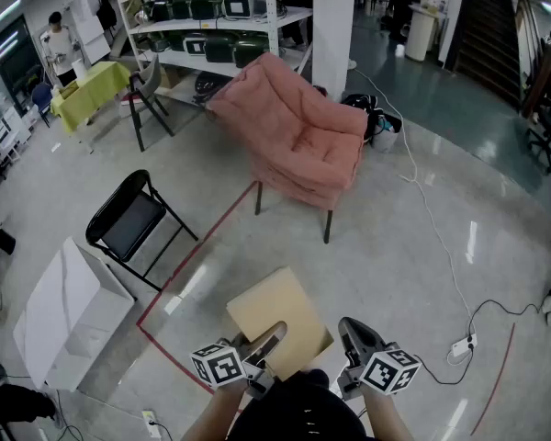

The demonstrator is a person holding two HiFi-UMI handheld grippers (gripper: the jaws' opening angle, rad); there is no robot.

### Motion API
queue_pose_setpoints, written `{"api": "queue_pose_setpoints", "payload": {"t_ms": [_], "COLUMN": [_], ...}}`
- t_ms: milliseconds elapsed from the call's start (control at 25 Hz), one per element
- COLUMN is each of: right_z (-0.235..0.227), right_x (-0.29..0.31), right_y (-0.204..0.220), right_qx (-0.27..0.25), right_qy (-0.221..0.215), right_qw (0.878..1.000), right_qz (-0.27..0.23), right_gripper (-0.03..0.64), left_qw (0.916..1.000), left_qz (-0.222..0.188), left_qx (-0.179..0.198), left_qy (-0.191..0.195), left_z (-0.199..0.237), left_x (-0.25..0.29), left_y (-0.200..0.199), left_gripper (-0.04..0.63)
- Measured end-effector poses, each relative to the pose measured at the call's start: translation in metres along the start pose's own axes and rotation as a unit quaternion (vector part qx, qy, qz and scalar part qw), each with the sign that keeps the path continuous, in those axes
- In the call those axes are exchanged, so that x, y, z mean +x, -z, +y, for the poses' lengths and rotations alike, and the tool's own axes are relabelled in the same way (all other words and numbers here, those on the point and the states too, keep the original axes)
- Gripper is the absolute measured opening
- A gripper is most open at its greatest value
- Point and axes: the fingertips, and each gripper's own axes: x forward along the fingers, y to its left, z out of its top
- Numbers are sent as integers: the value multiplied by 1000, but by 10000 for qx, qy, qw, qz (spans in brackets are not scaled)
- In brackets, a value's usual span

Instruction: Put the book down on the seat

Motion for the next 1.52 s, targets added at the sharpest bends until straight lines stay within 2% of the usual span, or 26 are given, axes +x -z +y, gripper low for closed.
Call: {"api": "queue_pose_setpoints", "payload": {"t_ms": [120, 240, 600, 880, 1160, 1320, 1520], "right_z": [10, 20, 47, 53, 57, 62, 63], "right_x": [-7, -13, -33, -45, -30, -14, 11], "right_y": [8, 13, 21, 15, 13, 3, -1], "right_qx": [-26, -19, -285, -230, -205, -43, 42], "right_qy": [2, -3, -137, -53, -52, -30, -53], "right_qw": [10000, 10000, 9995, 9994, 9991, 9979, 9983], "right_qz": [20, -21, -67, -251, -365, -645, -573], "right_gripper": [12, 12, 12, 14, 14, 14, 14], "left_qw": [9999, 10000, 9998, 9992, 9996, 10000, 9999], "left_qz": [34, 30, -149, -393, -235, 10, 116], "left_qx": [91, 48, 56, 28, -129, -19, -23], "left_qy": [-56, 46, 100, 85, 95, 53, 70], "left_z": [-6, -13, -21, -26, -4, 5, 12], "left_x": [-9, -18, -43, -62, -63, -63, -54], "left_y": [4, 8, 23, 25, 16, -2, -24], "left_gripper": [219, 219, 219, 219, 219, 221, 221]}}
